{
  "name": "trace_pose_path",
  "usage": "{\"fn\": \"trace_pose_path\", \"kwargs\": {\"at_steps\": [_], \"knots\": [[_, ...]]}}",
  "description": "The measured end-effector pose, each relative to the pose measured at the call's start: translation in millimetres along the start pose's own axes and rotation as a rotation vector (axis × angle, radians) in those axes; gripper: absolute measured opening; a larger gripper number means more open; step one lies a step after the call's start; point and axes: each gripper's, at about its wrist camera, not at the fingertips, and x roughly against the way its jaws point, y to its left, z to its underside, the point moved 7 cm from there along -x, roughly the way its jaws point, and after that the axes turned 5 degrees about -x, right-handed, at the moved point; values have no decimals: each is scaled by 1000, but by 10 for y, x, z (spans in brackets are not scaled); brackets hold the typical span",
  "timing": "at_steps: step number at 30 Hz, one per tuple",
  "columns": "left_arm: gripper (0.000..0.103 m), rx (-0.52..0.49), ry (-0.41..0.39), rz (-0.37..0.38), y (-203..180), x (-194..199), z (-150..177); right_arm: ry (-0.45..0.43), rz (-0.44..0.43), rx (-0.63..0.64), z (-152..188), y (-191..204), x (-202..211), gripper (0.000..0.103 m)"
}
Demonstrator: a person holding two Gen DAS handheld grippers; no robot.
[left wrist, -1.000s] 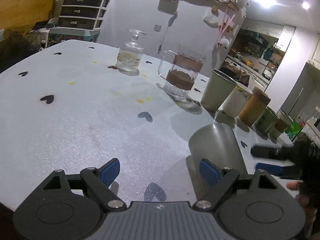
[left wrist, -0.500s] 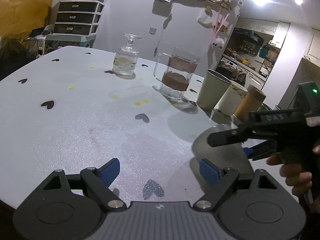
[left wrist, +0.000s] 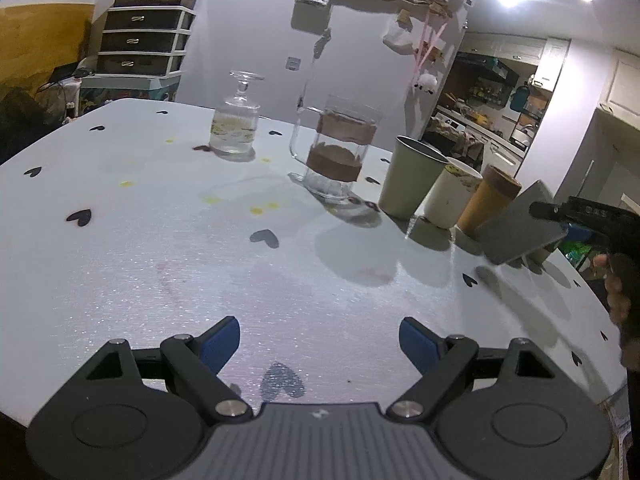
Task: Flip cup upright
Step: 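Carry the grey cup with the right gripper and set it upright beside the cup row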
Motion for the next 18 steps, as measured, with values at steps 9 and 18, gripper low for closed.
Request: {"fn": "trace_pose_path", "kwargs": {"at_steps": [9, 18], "knots": [[87, -27, -3, -9, -51, 1, 4, -110, 317, 22, -130, -821, -152, 74], [87, -32, 1, -5, -82, -9, -3, -130, 367, 28, 34, -907, -74, 75]]}}
